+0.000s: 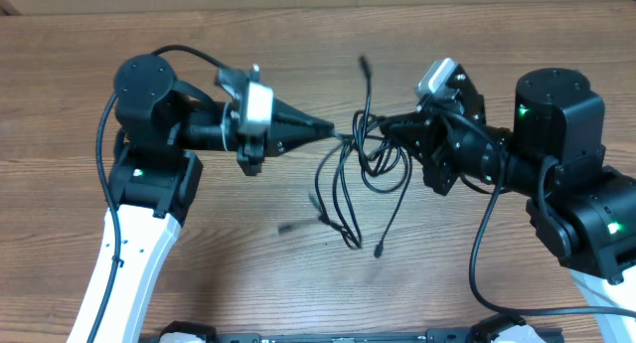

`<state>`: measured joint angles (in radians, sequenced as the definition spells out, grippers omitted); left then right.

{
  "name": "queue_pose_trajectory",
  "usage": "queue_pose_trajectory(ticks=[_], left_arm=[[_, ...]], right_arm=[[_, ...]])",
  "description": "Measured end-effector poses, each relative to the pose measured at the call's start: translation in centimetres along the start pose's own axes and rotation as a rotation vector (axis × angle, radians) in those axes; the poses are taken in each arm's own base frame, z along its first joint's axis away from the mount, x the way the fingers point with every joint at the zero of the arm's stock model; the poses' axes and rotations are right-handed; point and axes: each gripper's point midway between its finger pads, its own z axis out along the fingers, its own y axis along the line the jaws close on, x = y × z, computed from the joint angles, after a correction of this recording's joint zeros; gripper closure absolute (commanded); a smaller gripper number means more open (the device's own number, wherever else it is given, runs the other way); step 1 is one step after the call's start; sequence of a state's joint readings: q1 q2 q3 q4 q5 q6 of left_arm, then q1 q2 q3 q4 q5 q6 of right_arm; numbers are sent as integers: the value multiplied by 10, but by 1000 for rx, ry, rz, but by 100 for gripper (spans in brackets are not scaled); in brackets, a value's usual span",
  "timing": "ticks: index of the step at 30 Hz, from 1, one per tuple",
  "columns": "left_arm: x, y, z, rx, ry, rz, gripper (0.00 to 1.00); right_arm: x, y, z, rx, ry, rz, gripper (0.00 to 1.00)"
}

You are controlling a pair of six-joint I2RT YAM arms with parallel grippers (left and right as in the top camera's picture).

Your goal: Untangle cables

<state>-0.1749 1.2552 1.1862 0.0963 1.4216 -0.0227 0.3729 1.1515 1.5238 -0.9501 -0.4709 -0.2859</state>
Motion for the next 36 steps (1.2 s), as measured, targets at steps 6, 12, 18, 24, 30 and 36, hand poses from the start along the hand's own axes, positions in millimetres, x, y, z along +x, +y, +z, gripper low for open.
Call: queue_pose_trajectory(ticks=[6,12,18,24,30,36], left_arm=[[11,25,-7,-147,-6,-405,57],[18,34,-9,-204,-9,-515,0],[24,26,1,-174,9,-581,0],[35,13,42,-177,46,-687,0],[38,34,44,-330,-3,-837,0],[59,61,30,-543,-17,-914,0]], right_arm=[[11,-22,-2,130,47,83,96],[20,-29,-4,176,83,124,96],[16,-34,-4,204,54,231,96],[22,-48,-9,303,52,389,96],[41,-64,-17,431,112,428,96],[52,-77,-26,529,144,431,96]])
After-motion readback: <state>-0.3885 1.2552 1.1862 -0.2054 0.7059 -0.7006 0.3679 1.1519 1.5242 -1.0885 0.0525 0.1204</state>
